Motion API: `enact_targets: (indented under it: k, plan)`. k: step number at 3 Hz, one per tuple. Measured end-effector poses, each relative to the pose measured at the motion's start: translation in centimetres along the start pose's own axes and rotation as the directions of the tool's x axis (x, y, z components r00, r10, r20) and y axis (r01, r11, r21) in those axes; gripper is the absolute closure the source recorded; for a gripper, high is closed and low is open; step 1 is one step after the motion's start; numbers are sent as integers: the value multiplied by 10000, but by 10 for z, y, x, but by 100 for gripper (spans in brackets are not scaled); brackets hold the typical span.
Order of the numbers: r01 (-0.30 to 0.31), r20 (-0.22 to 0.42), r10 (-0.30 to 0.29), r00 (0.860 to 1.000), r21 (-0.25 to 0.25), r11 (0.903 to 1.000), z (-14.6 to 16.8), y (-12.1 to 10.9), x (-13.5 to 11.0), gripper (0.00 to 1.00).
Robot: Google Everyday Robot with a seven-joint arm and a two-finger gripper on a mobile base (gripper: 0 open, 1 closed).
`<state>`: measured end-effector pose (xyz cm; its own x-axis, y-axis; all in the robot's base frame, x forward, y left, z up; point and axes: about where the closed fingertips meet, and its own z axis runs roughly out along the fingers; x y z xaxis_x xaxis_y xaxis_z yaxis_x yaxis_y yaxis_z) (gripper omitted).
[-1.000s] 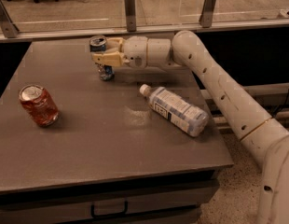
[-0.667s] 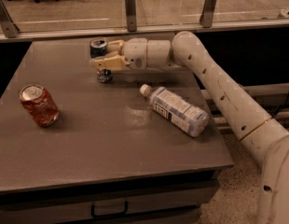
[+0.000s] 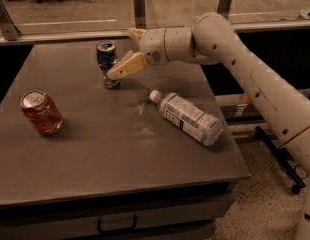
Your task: Place redbull can upright
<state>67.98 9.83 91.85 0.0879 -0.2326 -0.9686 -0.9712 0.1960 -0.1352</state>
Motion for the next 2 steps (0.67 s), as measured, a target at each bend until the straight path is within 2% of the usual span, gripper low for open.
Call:
enact_targets:
  k: [1,2]
  plan:
    - [-3,-1556,185,9876,1163,9932,-45,-6,-11,0]
    - [308,-2945,592,9538,2920,9559,-93,-9,-20,0]
